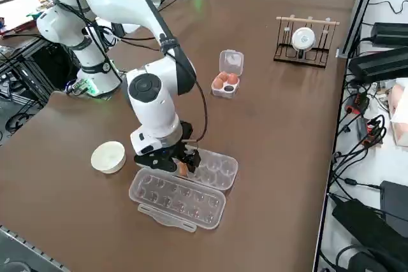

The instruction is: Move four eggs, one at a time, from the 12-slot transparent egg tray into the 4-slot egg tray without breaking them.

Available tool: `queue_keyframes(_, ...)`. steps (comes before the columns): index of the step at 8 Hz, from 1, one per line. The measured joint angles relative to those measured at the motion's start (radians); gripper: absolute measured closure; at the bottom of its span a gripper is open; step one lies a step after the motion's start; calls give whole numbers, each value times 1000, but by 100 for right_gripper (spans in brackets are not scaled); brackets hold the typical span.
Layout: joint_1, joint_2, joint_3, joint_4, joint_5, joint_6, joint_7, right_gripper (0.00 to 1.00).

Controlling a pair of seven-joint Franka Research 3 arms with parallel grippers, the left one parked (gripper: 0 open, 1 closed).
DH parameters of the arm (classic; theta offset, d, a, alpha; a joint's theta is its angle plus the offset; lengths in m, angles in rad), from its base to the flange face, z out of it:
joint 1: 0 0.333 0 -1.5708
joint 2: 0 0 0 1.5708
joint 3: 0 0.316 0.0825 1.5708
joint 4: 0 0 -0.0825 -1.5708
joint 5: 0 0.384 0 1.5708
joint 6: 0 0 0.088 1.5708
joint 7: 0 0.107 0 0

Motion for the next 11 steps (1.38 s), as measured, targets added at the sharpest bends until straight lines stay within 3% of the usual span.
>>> queue_keyframes(5,0,7,0,1,0,0,0,18)
queue_keyframes(7,-1,7,0,3,0,-2,-1,45)
queue_keyframes(11,-1,1,-2,19,-1,-24,-7,45)
